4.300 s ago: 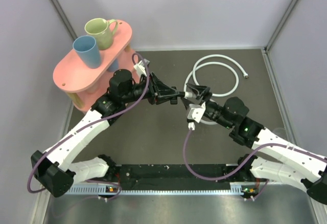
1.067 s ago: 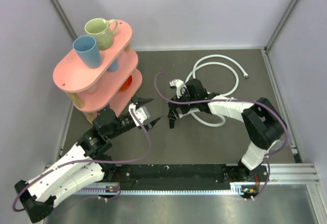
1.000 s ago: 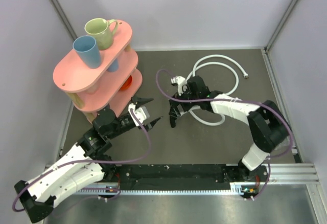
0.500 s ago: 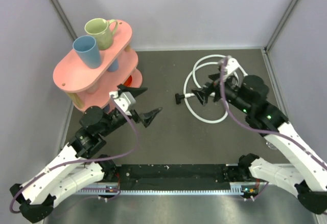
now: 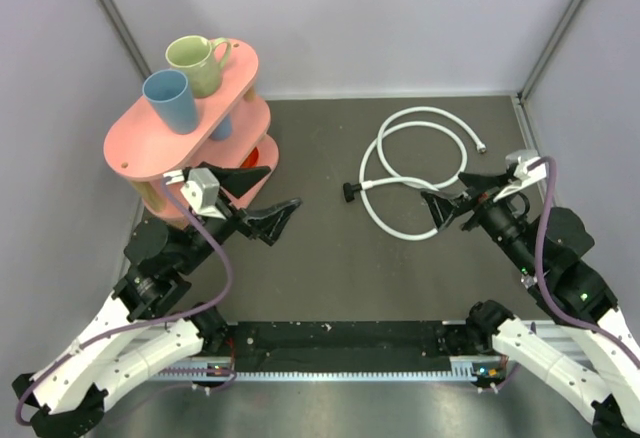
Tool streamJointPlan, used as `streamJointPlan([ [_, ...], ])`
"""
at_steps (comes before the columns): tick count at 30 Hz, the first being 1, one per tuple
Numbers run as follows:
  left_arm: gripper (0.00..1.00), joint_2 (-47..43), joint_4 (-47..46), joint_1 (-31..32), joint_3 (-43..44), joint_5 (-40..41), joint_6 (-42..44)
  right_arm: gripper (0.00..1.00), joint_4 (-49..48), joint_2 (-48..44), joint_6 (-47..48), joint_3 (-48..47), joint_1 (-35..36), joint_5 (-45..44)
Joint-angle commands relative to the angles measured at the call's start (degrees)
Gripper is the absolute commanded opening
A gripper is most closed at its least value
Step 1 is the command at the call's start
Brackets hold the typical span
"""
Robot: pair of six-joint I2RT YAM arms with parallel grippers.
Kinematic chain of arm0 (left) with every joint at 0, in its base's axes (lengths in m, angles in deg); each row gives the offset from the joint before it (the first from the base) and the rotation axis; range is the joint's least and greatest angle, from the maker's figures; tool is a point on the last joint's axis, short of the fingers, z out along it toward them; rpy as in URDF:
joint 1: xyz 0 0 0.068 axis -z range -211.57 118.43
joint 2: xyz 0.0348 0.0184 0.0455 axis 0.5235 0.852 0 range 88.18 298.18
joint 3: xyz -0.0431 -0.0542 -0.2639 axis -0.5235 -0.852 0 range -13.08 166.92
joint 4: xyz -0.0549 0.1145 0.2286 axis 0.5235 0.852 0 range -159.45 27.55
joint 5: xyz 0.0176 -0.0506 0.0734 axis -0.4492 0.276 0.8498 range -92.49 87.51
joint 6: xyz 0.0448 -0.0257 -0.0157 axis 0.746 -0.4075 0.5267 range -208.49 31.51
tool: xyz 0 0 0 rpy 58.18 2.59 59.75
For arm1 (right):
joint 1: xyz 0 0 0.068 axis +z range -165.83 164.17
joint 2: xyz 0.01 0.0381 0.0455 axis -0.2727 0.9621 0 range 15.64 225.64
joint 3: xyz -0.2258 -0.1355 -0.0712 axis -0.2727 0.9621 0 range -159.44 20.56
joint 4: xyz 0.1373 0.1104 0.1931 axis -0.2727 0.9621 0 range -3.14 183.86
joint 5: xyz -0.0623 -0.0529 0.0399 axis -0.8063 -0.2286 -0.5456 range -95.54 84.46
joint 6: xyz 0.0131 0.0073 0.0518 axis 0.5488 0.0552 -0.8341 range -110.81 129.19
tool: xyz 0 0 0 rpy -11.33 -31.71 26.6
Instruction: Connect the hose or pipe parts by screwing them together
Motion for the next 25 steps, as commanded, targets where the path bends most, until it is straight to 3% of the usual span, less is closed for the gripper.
streamJointPlan([
  [1,0.99,-1.35,-3.50,-0.12,-0.06,1.74,-1.27,0.99,1.01,0.14,-1.63,-0.33,-0.28,-0.98],
  [25,0.99,-0.30,-1.57,-0.12,-0.68,4.21,1.02,0.99,1.01,1.11,-2.25,-2.01,-0.10,1.84],
])
